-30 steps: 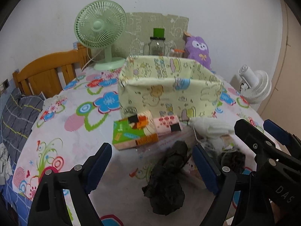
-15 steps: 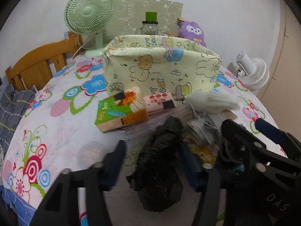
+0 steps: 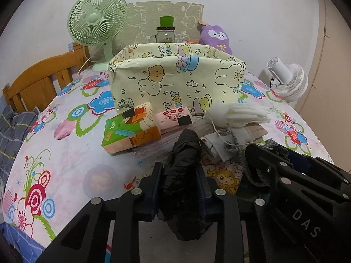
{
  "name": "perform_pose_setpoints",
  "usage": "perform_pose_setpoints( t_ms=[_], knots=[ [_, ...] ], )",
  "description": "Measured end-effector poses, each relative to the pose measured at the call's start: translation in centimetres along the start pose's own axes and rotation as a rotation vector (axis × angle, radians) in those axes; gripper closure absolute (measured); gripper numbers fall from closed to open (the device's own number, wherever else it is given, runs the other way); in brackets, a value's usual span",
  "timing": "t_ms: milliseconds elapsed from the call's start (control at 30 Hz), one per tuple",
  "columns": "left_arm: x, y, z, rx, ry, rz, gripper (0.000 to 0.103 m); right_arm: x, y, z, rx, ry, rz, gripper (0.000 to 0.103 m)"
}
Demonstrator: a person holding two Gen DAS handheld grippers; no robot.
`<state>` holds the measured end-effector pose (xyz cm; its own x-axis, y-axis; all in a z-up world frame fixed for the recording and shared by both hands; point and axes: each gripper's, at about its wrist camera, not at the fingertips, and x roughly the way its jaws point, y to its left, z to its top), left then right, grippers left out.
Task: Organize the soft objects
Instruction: 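Lower the left tool to the black cloth while the right tool approaches the grey knit item, then close the left tool on the black cloth while the right tool grasps the grey knit item, then carry the black cloth and grey knit item over the fabric box with both tools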
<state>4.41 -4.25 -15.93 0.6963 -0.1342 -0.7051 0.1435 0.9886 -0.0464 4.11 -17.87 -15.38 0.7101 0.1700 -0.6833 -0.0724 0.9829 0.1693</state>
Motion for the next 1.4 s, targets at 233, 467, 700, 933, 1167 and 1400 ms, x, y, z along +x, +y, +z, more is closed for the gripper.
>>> perform_pose_setpoints(
  t_ms=[233, 467, 700, 933, 1167, 1400],
  knots=[
    [-1.2, 0.8, 1.0, -0.044, -0.043, 0.024, 0.082, -0.9, 0.9, 0.3, -0.053, -0.024, -0.037, 0.066],
    [-2.4, 0.9, 2.0, -0.047, -0.068, 0.023, 0.082, -2.4, 1.3, 1.6, -0.045, -0.054, -0.022, 0.066],
    [-4.6, 0.8, 3.6, -0.046, -0.120, 0.022, 0.082, -4.3, 2.0, 3.3, -0.063, -0.111, -0.035, 0.066],
    [-6.5, 0.9, 5.3, -0.044, -0.167, 0.023, 0.082, -6.3, 2.7, 5.3, -0.081, -0.169, -0.038, 0.066],
    [-7.8, 0.9, 6.7, -0.038, -0.200, 0.027, 0.082, -7.8, 3.3, 6.8, -0.088, -0.208, -0.041, 0.066],
    [-9.1, 0.7, 7.9, -0.027, -0.237, 0.032, 0.082, -8.7, 3.6, 7.8, -0.087, -0.240, -0.043, 0.066]
  ],
)
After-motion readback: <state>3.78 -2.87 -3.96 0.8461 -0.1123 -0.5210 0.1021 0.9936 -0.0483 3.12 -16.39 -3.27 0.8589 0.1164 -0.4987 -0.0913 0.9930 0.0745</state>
